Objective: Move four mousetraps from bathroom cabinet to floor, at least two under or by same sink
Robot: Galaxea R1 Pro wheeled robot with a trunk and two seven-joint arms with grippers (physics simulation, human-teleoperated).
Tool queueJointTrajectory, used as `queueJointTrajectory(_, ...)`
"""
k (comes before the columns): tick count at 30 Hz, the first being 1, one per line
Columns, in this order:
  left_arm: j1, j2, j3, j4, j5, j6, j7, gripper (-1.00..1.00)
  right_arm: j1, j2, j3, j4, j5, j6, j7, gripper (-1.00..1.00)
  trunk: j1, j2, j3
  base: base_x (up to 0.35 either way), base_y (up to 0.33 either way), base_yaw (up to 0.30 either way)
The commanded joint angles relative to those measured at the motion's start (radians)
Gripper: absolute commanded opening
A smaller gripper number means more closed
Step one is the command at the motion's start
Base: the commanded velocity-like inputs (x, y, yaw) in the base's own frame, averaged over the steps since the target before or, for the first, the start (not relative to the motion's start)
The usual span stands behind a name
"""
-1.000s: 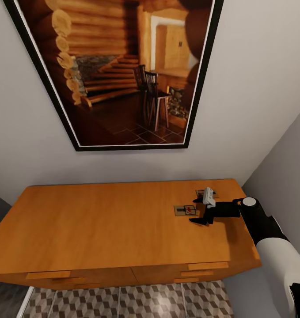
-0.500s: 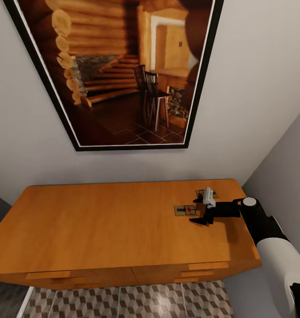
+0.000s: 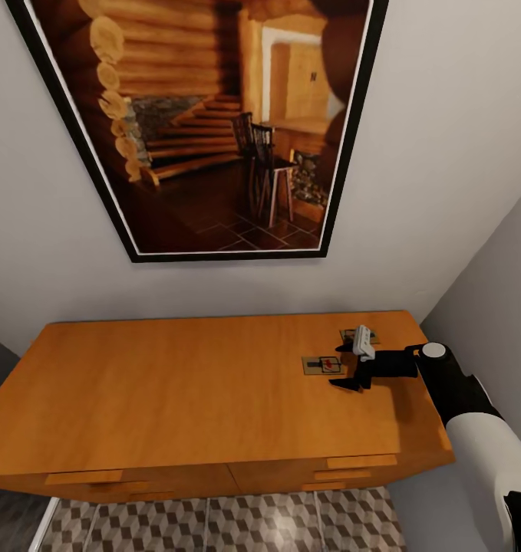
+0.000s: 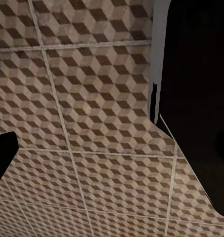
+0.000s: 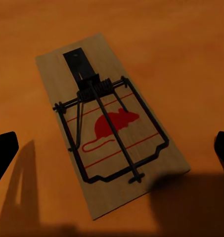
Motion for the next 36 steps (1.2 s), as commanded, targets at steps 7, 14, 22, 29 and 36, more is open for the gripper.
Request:
queueJointTrajectory(7, -0.002, 0.0, -0.008, 0.004, 0.01, -0.007, 0.0, 1.0, 0.0, -0.001, -0.002, 0.014, 0.013, -0.009, 0.003, 1.0, 0.001, -0.001, -0.002, 0.0, 0.0, 0.0)
queueJointTrajectory(14, -0.002, 0.0, -0.008, 0.004, 0.01, -0.007, 0.0, 1.0, 0.0, -0.001, -0.002, 0.014, 0.013, -0.014, 0.003, -1.0, 0.001, -0.001, -0.002, 0.0, 0.0, 0.0)
queueJointTrajectory(22, -0.002, 0.0, -0.008, 0.004, 0.01, -0.007, 0.0, 1.0, 0.0, -0.001, -0.002, 0.015, 0.013, -0.015, 0.003, -1.0, 0.001, -0.001, -0.002, 0.0, 0.0, 0.0)
queueJointTrajectory(29, -0.002, 0.0, -0.008, 0.004, 0.01, -0.007, 0.0, 1.0, 0.0, 0.0, -0.001, 0.015, 0.013, -0.015, 0.002, -1.0, 0.001, -0.001, -0.002, 0.0, 0.0, 0.0)
queueJointTrajectory(36, -0.002, 0.0, -0.008, 0.004, 0.01, -0.007, -0.001, 1.0, 0.0, 0.001, -0.002, 0.014, 0.013, -0.012, 0.001, -1.0, 0.001, -0.001, -0.002, 0.0, 0.0, 0.0)
